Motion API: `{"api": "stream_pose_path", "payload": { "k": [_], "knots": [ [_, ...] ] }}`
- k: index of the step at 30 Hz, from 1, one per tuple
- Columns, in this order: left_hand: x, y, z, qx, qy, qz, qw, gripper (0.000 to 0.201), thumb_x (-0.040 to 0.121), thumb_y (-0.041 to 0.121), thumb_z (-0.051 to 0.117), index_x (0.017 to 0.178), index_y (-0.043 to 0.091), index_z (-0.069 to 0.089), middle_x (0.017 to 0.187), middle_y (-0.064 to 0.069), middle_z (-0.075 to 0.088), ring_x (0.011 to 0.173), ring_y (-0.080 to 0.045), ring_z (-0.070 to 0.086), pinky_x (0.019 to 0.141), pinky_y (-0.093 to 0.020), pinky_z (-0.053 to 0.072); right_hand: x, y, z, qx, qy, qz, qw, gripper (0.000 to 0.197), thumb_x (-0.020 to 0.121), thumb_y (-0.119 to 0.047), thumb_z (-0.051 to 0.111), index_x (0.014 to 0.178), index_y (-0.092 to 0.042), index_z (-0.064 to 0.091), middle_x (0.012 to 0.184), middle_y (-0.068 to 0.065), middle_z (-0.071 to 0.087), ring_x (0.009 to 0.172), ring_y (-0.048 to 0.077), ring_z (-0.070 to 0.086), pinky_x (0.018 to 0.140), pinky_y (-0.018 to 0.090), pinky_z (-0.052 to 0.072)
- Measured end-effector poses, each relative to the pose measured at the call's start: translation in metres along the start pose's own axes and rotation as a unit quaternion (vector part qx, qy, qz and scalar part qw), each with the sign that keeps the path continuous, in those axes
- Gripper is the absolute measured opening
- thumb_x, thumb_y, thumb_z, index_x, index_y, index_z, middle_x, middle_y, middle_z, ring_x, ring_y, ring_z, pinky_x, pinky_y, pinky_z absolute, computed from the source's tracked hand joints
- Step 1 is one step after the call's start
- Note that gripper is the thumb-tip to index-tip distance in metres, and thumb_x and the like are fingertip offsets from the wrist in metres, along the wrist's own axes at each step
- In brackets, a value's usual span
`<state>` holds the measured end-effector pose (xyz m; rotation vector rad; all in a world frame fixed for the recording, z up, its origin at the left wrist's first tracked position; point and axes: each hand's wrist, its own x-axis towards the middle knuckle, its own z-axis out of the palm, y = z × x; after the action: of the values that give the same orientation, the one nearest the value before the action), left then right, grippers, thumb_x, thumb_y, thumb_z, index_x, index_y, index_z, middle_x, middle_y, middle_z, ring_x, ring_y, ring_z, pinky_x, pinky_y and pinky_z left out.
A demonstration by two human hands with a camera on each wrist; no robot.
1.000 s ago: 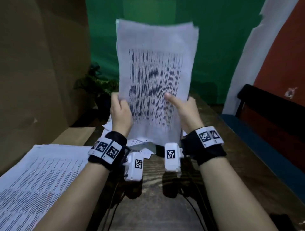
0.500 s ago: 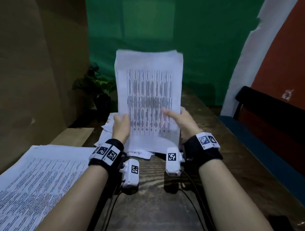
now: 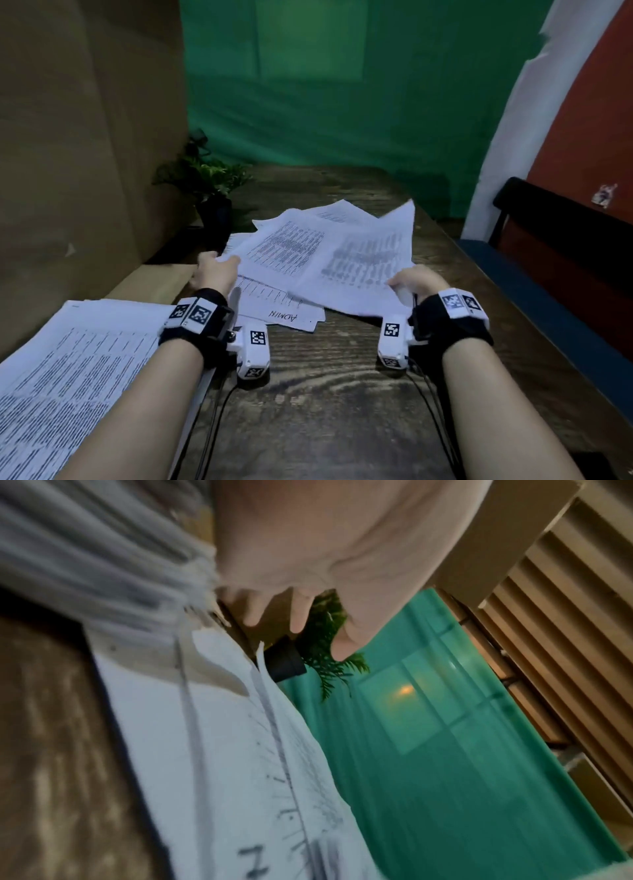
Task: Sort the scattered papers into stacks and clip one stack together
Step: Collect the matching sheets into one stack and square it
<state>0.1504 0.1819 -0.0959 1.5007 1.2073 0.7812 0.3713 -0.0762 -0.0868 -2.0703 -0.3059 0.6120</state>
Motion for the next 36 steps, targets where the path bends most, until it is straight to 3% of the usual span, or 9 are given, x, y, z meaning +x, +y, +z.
{"api": "stream_pose_path", "payload": {
  "k": [3, 7, 13, 16, 21, 26, 30, 33, 36],
  "knots": [
    [0.015, -0.01, -0.005, 0.002, -0.042, -0.024, 0.999, 0.077, 0.064, 0.038, 0.07, 0.127, 0.005, 0.042, 0.124, -0.014, 0.053, 0.114, -0.036, 0.052, 0.099, -0.049, 0.046, 0.003, 0.007, -0.012, -0.048, -0.009, 0.038, 0.998, 0.026, 0.089, -0.005, 0.061, 0.114, -0.002, 0.051, 0.109, 0.011, 0.054, 0.096, 0.029, 0.055, 0.075, 0.035, 0.048],
    [0.062, -0.044, 0.008, 0.049, -0.075, -0.052, 0.995, 0.093, 0.038, 0.046, 0.073, 0.121, 0.013, 0.045, 0.113, -0.014, 0.061, 0.101, -0.035, 0.064, 0.087, -0.053, 0.052, 0.004, 0.009, -0.011, -0.032, -0.029, 0.045, 0.998, 0.022, 0.084, -0.009, 0.07, 0.103, 0.002, 0.066, 0.107, 0.014, 0.066, 0.105, 0.031, 0.062, 0.097, 0.041, 0.048],
    [-0.009, -0.004, 0.002, 0.087, -0.14, 0.029, 0.986, 0.011, 0.073, 0.001, 0.076, 0.08, 0.002, 0.068, 0.093, -0.018, 0.071, 0.09, -0.033, 0.068, 0.09, -0.048, 0.053, 0.003, 0.007, -0.011, -0.099, -0.038, 0.038, 0.994, 0.033, 0.08, -0.022, 0.079, 0.104, -0.004, 0.066, 0.106, 0.009, 0.07, 0.101, 0.03, 0.066, 0.098, 0.044, 0.051],
    [-0.024, 0.02, -0.003, 0.165, -0.1, 0.145, 0.97, 0.011, 0.076, -0.001, 0.066, 0.077, 0.009, 0.061, 0.086, -0.012, 0.066, 0.088, -0.029, 0.063, 0.078, -0.033, 0.05, 0.0, 0.006, -0.016, -0.149, -0.047, 0.037, 0.987, 0.028, 0.083, -0.021, 0.077, 0.102, -0.008, 0.062, 0.104, 0.007, 0.066, 0.107, 0.028, 0.063, 0.099, 0.04, 0.049],
    [-0.053, 0.067, -0.04, 0.23, -0.048, 0.258, 0.937, 0.012, 0.08, 0.004, 0.062, 0.071, 0.01, 0.057, 0.072, -0.009, 0.059, 0.086, -0.033, 0.063, 0.058, -0.029, 0.037, 0.005, 0.012, -0.03, -0.201, -0.071, 0.021, 0.977, 0.061, 0.071, -0.024, 0.085, 0.124, -0.007, 0.06, 0.124, 0.005, 0.063, 0.114, 0.028, 0.06, 0.1, 0.038, 0.047],
    [-0.079, 0.109, -0.081, 0.189, 0.106, 0.392, 0.894, 0.014, 0.086, 0.011, 0.062, 0.095, 0.002, 0.068, 0.092, -0.021, 0.069, 0.09, -0.034, 0.064, 0.078, -0.038, 0.048, 0.005, 0.008, -0.036, -0.295, -0.109, -0.001, 0.949, 0.079, 0.069, -0.045, 0.083, 0.137, -0.018, 0.053, 0.139, -0.001, 0.055, 0.119, 0.02, 0.055, 0.098, 0.035, 0.043],
    [-0.091, 0.131, -0.104, 0.063, 0.18, 0.442, 0.876, 0.012, 0.079, 0.024, 0.069, 0.076, 0.017, 0.059, 0.071, -0.004, 0.06, 0.073, -0.025, 0.058, 0.067, -0.034, 0.045, -0.024, -0.005, -0.036, -0.41, -0.115, -0.003, 0.905, 0.084, 0.075, -0.068, 0.067, 0.136, -0.013, 0.052, 0.138, 0.003, 0.053, 0.122, 0.024, 0.052, 0.104, 0.038, 0.041],
    [-0.088, 0.136, -0.108, -0.096, 0.189, 0.425, 0.88, 0.021, 0.072, 0.039, 0.072, 0.067, 0.028, 0.055, 0.077, 0.003, 0.065, 0.071, -0.012, 0.059, 0.064, -0.03, 0.049, -0.041, -0.025, -0.041, -0.367, -0.069, -0.044, 0.927, 0.098, 0.065, -0.087, 0.052, 0.128, -0.012, 0.06, 0.13, 0.004, 0.061, 0.111, 0.024, 0.06, 0.1, 0.039, 0.047],
    [-0.087, 0.126, -0.086, -0.133, 0.191, 0.374, 0.898, 0.024, 0.075, 0.038, 0.073, 0.08, 0.017, 0.062, 0.09, -0.01, 0.068, 0.068, -0.009, 0.057, 0.061, -0.025, 0.043, -0.062, -0.048, -0.044, -0.064, -0.07, -0.147, 0.985, 0.11, 0.035, -0.097, 0.056, 0.115, -0.022, 0.064, 0.117, 0.004, 0.067, 0.103, 0.022, 0.066, 0.092, 0.039, 0.052]
  ]
}}
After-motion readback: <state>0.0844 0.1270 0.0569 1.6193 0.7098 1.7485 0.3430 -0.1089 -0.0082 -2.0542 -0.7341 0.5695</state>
